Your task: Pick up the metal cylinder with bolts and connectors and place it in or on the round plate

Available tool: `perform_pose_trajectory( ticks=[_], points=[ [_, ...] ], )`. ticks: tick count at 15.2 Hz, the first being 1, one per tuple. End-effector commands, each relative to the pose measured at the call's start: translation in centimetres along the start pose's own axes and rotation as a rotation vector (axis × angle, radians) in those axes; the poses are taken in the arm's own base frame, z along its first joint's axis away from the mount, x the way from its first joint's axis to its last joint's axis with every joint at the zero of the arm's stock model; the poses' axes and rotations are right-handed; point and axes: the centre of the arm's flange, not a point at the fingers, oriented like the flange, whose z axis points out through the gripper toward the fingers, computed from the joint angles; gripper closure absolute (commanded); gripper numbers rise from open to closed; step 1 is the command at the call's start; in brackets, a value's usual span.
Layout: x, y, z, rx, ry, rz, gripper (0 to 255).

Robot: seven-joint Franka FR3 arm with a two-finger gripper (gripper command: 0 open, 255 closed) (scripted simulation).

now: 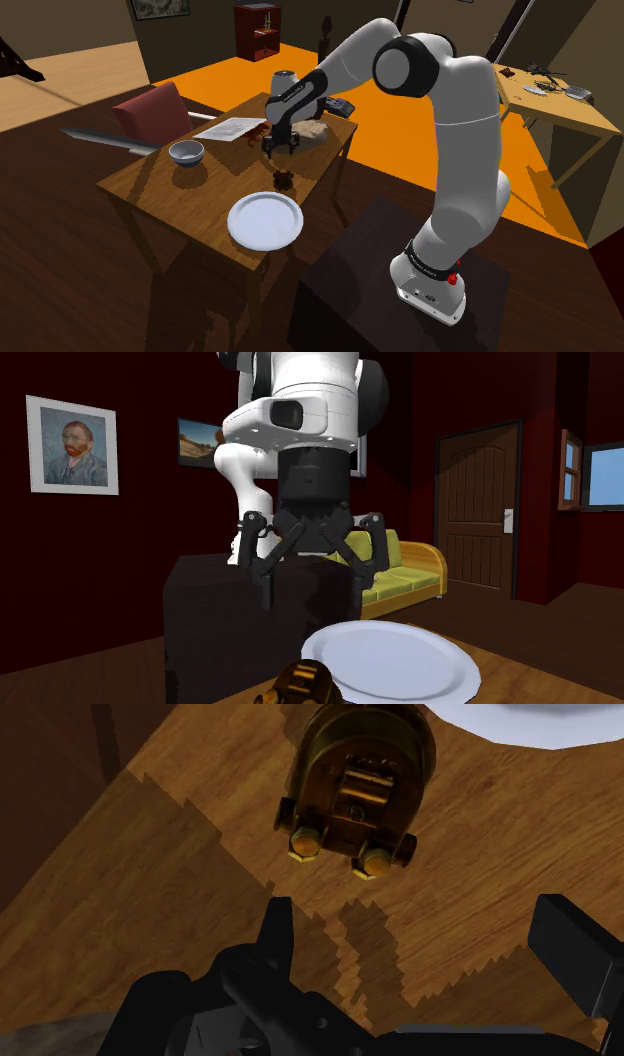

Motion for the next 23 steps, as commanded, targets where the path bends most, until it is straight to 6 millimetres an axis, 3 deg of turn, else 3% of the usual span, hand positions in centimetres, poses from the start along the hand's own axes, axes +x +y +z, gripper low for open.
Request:
perform_pose_trajectory(
  ticks=[1,10,17,18,23],
  points=[
    [2.0,-0.4,1.9,0.003,0.002,0.02,0],
    [2.6,-0.5,6.5,0.004,0.003,0.026,0],
    [2.6,-0.5,6.5,0.004,0.003,0.026,0],
    [2.6,-0.5,6.5,0.004,0.003,0.026,255],
    [2.6,-0.5,6.5,0.004,0.003,0.026,255]
  ],
)
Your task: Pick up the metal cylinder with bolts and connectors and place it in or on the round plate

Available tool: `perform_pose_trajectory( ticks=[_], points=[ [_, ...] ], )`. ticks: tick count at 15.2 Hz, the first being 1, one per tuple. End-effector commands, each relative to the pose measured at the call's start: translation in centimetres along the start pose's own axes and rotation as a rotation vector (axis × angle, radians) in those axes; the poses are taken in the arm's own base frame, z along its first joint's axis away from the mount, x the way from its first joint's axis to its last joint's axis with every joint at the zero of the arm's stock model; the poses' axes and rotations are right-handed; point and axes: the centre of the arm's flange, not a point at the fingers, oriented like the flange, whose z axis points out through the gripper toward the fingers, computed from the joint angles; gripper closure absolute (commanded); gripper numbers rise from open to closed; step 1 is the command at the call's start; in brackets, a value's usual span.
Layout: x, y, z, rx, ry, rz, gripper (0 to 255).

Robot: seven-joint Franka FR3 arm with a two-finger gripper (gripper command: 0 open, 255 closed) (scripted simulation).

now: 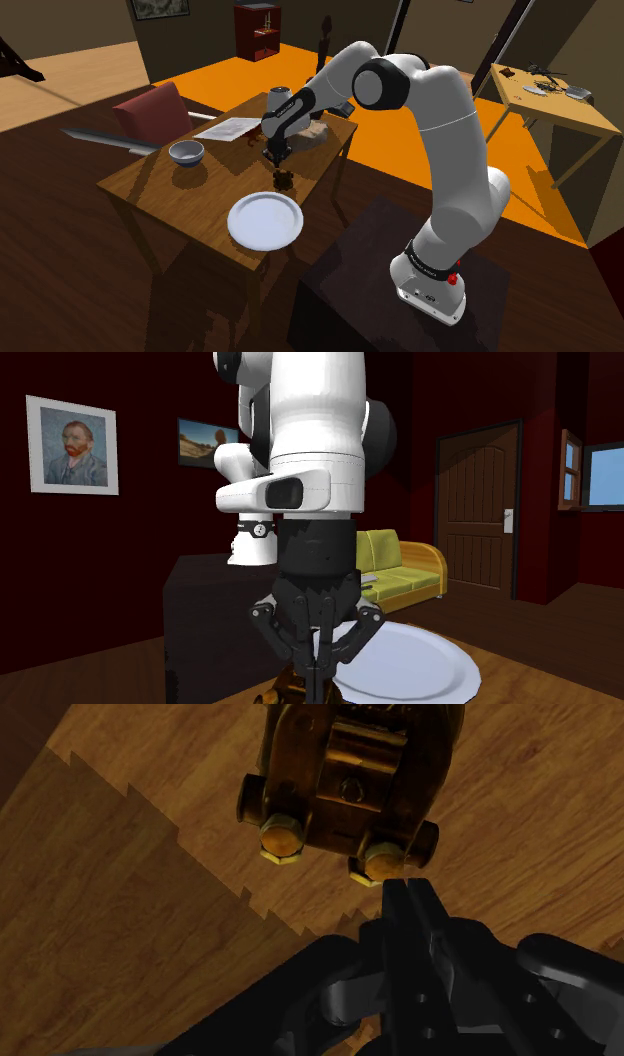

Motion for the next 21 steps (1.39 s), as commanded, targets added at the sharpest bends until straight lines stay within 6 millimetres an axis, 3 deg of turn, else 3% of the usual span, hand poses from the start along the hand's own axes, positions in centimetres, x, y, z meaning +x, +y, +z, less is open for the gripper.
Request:
perform_pose_trajectory(
  ticks=[1,4,5,11,18,21],
  points=[
    [0.0,0.0,0.0,0.0,0.0,0.0,255],
    [0.0,0.0,0.0,0.0,0.0,0.0,255],
    [0.0,0.0,0.0,0.0,0.0,0.0,0],
    [-7.3,-0.3,-0.9,-0.063,-0.012,0.156,0],
    [-7.4,-0.1,2.8,-0.063,-0.012,0.156,0],
    [-7.4,-0.1,3.1,-0.063,-0.012,0.156,0]
  ],
)
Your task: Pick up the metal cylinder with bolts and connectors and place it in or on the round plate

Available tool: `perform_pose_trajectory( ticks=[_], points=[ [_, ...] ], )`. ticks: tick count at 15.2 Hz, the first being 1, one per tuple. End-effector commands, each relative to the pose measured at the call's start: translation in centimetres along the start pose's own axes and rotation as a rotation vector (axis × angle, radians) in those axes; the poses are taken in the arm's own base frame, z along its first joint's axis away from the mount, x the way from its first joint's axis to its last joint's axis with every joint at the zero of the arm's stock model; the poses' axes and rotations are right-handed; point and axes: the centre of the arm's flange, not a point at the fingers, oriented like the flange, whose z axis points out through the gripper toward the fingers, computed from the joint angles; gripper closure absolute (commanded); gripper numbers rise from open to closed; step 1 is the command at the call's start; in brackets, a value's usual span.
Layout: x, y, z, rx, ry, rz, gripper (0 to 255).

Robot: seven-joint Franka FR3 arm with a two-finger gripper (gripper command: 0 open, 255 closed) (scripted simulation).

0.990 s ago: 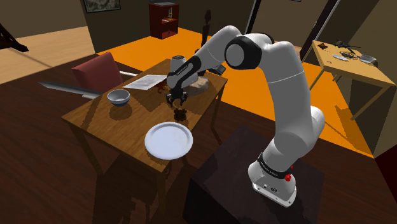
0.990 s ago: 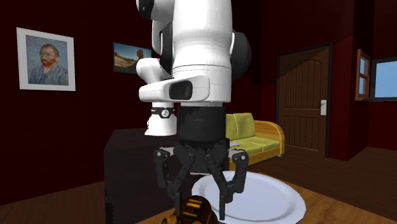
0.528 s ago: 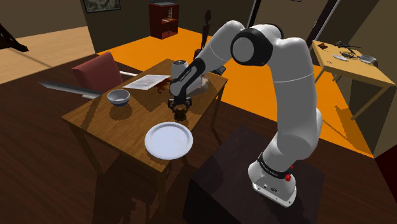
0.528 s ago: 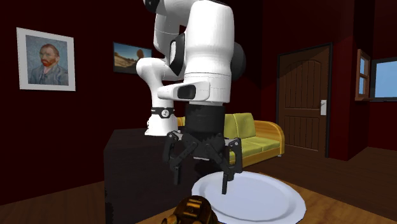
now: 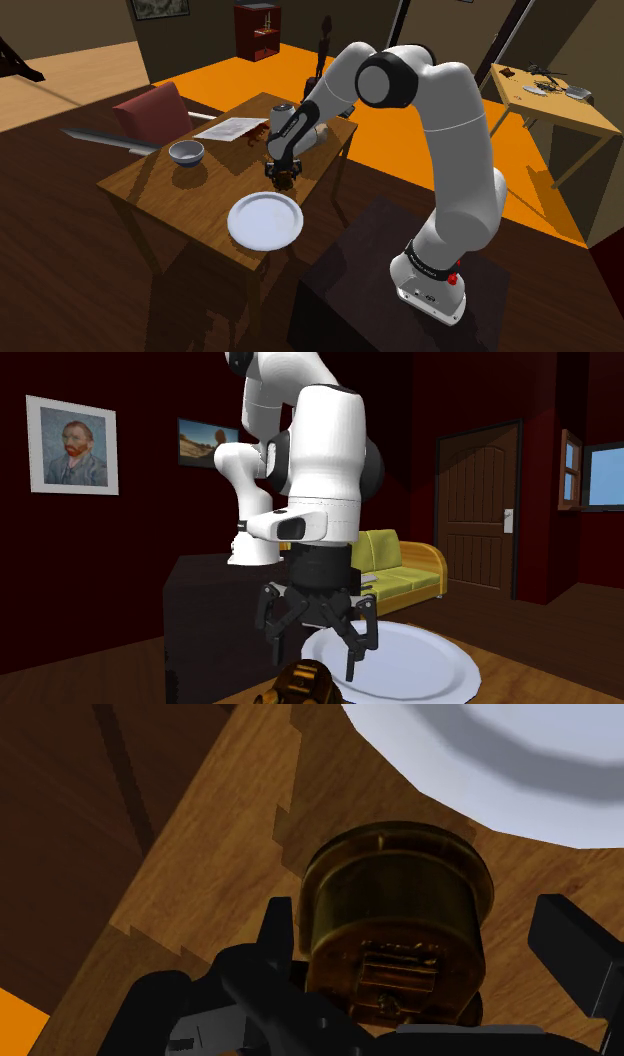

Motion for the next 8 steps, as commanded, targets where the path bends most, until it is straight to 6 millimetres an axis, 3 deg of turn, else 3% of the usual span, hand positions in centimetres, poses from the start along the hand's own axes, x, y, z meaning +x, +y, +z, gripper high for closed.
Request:
perform_pose_trajectory(
  ticks=[1,5,6,8],
  points=[
    [0.01,-0.01,0.12,0.0,0.0,0.0,0],
    [0.01,-0.01,0.12,0.0,0.0,0.0,0],
    [0.01,-0.01,0.12,0.0,0.0,0.0,255],
    [0.01,-0.01,0.12,0.0,0.0,0.0,255]
  ],
)
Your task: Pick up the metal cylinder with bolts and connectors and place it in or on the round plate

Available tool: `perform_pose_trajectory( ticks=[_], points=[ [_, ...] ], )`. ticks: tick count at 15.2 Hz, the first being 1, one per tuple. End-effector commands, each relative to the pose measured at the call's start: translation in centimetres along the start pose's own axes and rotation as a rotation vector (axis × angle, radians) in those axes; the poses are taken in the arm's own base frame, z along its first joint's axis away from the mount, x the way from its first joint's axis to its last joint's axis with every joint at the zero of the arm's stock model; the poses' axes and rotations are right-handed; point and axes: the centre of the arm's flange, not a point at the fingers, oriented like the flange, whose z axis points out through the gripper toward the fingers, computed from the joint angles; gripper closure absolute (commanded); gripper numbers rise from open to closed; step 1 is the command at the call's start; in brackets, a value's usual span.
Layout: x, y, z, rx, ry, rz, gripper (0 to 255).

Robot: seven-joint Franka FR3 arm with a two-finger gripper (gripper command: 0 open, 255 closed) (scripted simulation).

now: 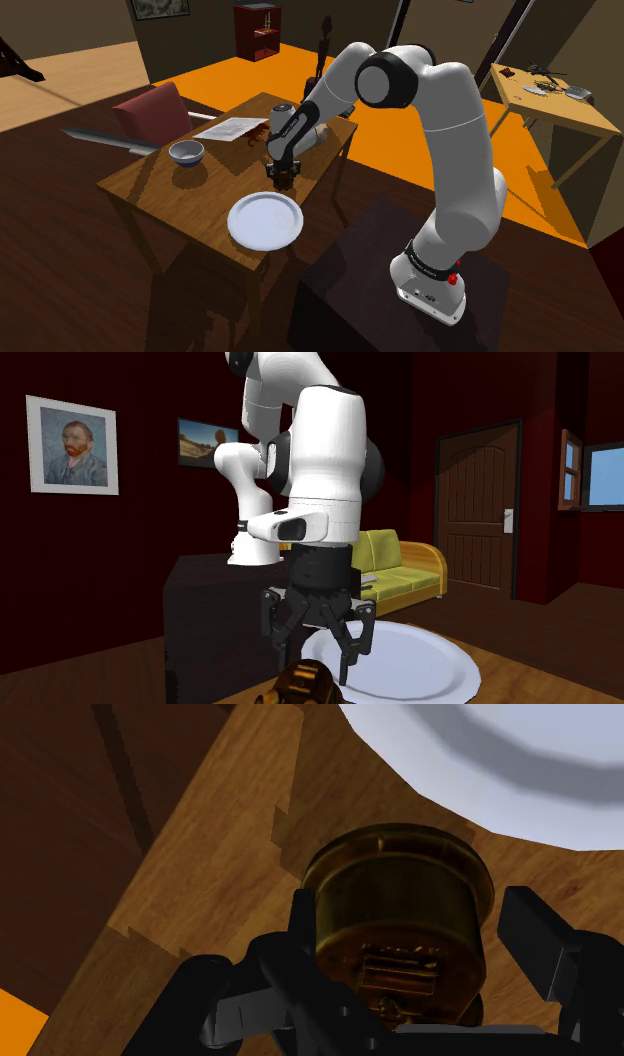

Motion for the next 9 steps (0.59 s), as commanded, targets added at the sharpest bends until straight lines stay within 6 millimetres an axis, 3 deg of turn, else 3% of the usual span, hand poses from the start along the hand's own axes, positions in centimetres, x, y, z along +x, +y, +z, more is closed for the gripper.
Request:
perform_pose_trajectory(
  ticks=[1,7,9],
  points=[
    [0.1,0.1,0.0,0.0,0.001,0.001,255],
    [0.1,0.1,0.0,0.0,0.001,0.001,255],
    [0.1,0.1,-1.0,0.0,0.001,0.001,255]
  ],
)
